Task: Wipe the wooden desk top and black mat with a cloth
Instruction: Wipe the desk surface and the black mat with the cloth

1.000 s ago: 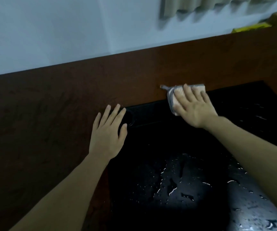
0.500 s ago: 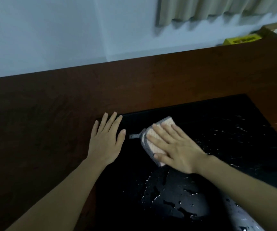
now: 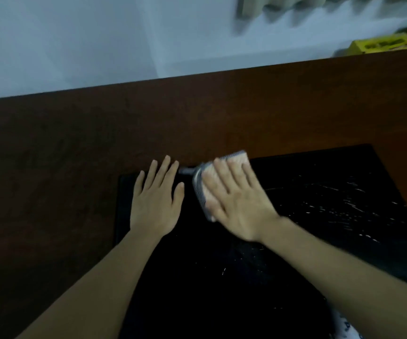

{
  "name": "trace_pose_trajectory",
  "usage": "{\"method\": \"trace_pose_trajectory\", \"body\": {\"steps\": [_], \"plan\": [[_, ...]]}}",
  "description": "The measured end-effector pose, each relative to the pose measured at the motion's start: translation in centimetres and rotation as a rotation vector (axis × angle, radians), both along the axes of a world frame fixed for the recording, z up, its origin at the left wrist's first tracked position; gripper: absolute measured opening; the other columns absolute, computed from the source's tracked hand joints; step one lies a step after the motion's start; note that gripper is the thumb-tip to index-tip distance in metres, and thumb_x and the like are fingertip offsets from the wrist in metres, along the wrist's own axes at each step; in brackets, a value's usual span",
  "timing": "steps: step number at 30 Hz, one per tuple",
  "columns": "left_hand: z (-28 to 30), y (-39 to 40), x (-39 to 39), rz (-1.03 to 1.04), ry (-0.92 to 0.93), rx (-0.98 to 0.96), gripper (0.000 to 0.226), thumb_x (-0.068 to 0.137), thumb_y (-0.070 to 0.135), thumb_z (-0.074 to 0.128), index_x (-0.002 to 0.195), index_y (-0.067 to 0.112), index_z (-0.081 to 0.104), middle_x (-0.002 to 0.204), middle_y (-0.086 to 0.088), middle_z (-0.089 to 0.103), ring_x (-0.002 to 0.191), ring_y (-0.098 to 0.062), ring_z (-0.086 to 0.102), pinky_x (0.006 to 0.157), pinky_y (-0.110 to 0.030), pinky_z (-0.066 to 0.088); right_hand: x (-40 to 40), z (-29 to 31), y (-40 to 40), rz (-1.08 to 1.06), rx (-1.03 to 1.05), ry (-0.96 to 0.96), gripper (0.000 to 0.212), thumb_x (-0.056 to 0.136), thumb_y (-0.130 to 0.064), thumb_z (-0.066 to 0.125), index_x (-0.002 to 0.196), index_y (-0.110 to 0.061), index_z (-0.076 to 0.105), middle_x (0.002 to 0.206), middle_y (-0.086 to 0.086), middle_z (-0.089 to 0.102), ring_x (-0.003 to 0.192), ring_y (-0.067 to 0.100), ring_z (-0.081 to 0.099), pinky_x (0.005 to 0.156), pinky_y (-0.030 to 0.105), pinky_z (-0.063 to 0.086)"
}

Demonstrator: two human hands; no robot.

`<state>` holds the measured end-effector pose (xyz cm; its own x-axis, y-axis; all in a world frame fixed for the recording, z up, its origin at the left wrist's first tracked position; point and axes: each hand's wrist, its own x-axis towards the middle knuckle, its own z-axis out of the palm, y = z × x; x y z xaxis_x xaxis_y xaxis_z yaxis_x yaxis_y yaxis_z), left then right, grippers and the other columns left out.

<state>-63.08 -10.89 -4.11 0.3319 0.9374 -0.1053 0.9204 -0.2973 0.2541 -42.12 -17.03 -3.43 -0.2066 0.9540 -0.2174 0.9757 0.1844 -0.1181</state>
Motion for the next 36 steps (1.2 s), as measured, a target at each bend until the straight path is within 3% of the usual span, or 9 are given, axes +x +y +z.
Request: {"method": "trace_pose_trajectory", "body": {"steps": [5, 8, 11, 15, 18, 21, 26, 30, 36], "plan": [[-0.1, 0.0, 0.0, -0.012, 0.022, -0.011, 0.064, 0.101, 0.056, 0.006, 0.160, 0.033, 0.012, 0.166, 0.016, -0.004, 0.154, -0.010, -0.006, 0.126, -0.040, 0.001, 5.0, -0.3, -0.5, 0.237, -0.009, -0.005, 0.069, 0.100, -0.064, 0.012, 0.162, -0.033, 0.006, 0.168, 0.005, -0.007, 0.154, 0.031, -0.010, 0.123, 0.047, -0.004], [-0.1, 0.2, -0.3, -0.023, 0.015, -0.010, 0.059, 0.105, 0.055, 0.009, 0.160, 0.035, 0.010, 0.163, 0.020, -0.008, 0.153, -0.006, -0.011, 0.124, -0.035, -0.004, 9.3, -0.6, 4.9, 0.080, 0.027, -0.088, 0.073, 0.096, -0.060, 0.010, 0.161, -0.027, 0.012, 0.168, 0.013, 0.010, 0.154, 0.039, 0.012, 0.122, 0.052, 0.010], [-0.1, 0.2, -0.2, -0.011, 0.012, -0.005, 0.059, 0.104, 0.055, 0.010, 0.160, 0.036, 0.008, 0.164, 0.021, -0.009, 0.152, -0.005, -0.013, 0.124, -0.033, -0.006, 12.1, -0.3, 10.7, -0.196, -0.062, -0.095, 0.072, 0.095, -0.064, -0.003, 0.160, -0.033, -0.011, 0.169, 0.007, -0.015, 0.156, 0.032, -0.010, 0.124, 0.050, -0.005], [-0.1, 0.0, -0.2, -0.004, 0.016, -0.005, 0.057, 0.105, 0.053, 0.012, 0.160, 0.036, 0.009, 0.165, 0.020, -0.007, 0.153, -0.005, -0.013, 0.125, -0.035, -0.004, 9.5, 0.2, 11.8, -0.336, -0.100, -0.045, 0.067, 0.102, -0.058, 0.003, 0.161, -0.030, -0.011, 0.168, 0.009, -0.020, 0.154, 0.035, -0.017, 0.123, 0.054, -0.011], [-0.1, 0.1, -0.3, -0.003, 0.024, -0.012, 0.058, 0.105, 0.054, 0.010, 0.160, 0.037, 0.009, 0.166, 0.019, -0.004, 0.152, -0.005, -0.012, 0.125, -0.036, -0.002, 5.4, -0.4, 7.1, -0.184, -0.030, -0.054, 0.077, 0.093, -0.056, -0.003, 0.163, -0.024, 0.000, 0.169, 0.015, -0.008, 0.155, 0.040, -0.005, 0.123, 0.057, -0.005], [-0.1, 0.2, 0.0, 0.006, 0.025, -0.011, 0.062, 0.101, 0.056, 0.007, 0.159, 0.037, 0.011, 0.165, 0.020, -0.004, 0.151, -0.003, -0.010, 0.125, -0.035, -0.001, 3.2, -0.4, 0.9, 0.058, -0.006, -0.012, 0.073, 0.099, -0.056, 0.012, 0.163, -0.022, 0.017, 0.168, 0.017, 0.008, 0.154, 0.042, 0.007, 0.124, 0.059, 0.005], [0.0, 0.0, -0.1, 0.004, 0.023, 0.003, 0.064, 0.101, 0.058, 0.001, 0.160, 0.036, 0.011, 0.163, 0.021, -0.007, 0.152, -0.005, -0.010, 0.125, -0.035, -0.002, 7.2, 0.2, -1.2, 0.320, -0.071, -0.005, 0.069, 0.098, -0.070, 0.000, 0.159, -0.038, -0.013, 0.165, 0.001, -0.024, 0.152, 0.029, -0.023, 0.123, 0.046, -0.013], [-0.3, 0.3, -0.4, -0.013, -0.006, -0.019, 0.062, 0.100, 0.060, -0.001, 0.158, 0.041, 0.005, 0.160, 0.027, -0.014, 0.149, 0.001, -0.017, 0.122, -0.029, -0.009, 11.7, 0.0, 3.8, 0.000, 0.014, -0.102, 0.077, 0.092, -0.068, -0.014, 0.159, -0.031, -0.010, 0.168, 0.008, -0.012, 0.156, 0.035, -0.005, 0.124, 0.050, 0.000], [-0.6, 0.0, -0.2, -0.001, -0.017, 0.027, 0.063, 0.100, 0.058, 0.000, 0.159, 0.038, 0.009, 0.165, 0.020, -0.005, 0.153, -0.004, -0.010, 0.125, -0.034, -0.005, 10.1, -0.1, 8.2, -0.421, -0.066, -0.058, 0.066, 0.103, -0.060, 0.008, 0.161, -0.034, -0.011, 0.168, 0.006, -0.021, 0.154, 0.033, -0.019, 0.124, 0.052, -0.011]]}}
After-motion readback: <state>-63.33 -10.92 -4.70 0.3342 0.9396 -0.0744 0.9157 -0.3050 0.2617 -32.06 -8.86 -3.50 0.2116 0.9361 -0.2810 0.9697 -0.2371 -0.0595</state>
